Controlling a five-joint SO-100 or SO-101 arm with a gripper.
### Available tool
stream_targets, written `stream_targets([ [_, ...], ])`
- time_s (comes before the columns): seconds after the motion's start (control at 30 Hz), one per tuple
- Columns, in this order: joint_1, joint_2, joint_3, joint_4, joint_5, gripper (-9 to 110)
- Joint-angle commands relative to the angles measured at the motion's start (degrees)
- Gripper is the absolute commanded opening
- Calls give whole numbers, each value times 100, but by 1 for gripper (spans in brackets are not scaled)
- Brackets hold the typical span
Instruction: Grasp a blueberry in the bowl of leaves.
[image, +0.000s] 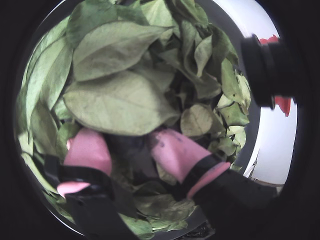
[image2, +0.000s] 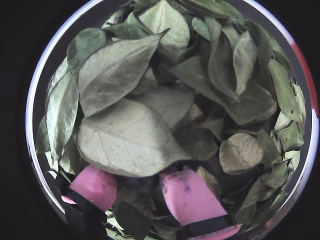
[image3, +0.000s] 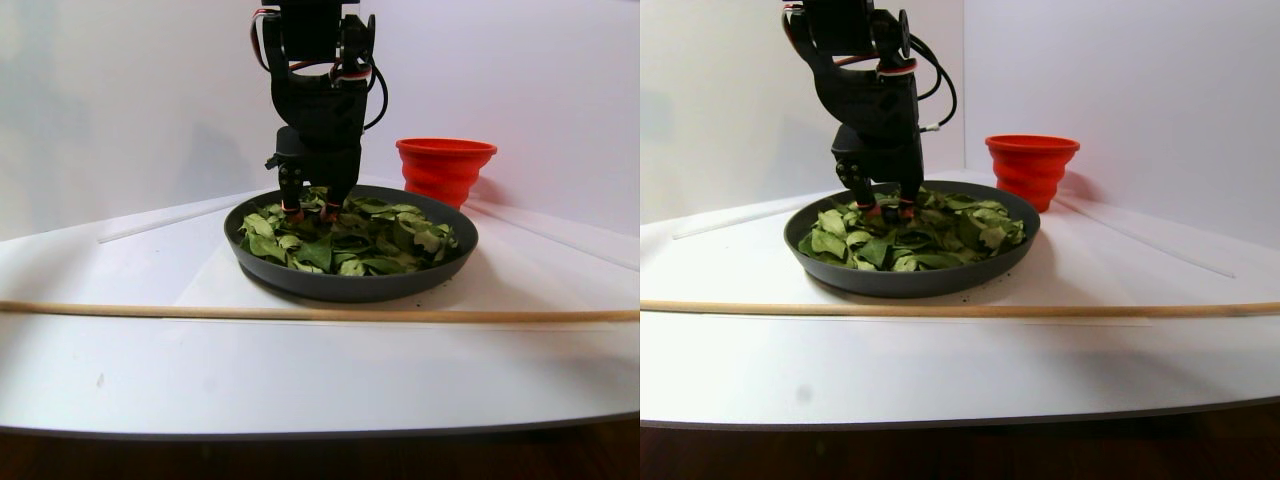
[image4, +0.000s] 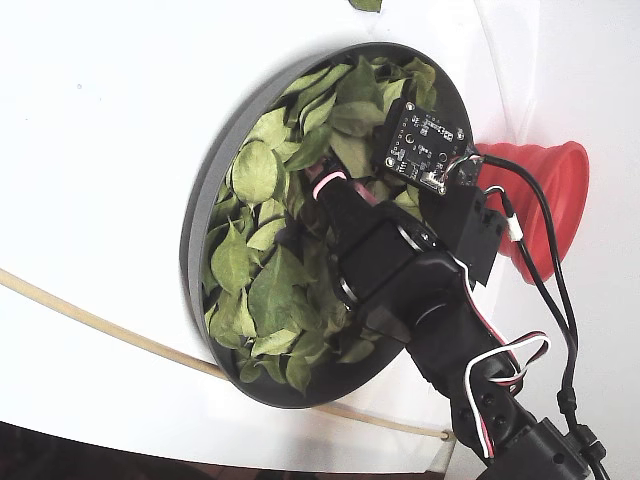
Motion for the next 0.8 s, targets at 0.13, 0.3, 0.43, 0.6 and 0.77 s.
stream_targets([
  [0.13,114,35,-352,-220,44,18],
  [0.3,123,0,-378,-229,62,18],
  [0.43,123,-18,-325,-272,62,17],
  [0.6,105,-79,-264,-369,44,15],
  [0.77,105,-97,-264,-387,26,14],
])
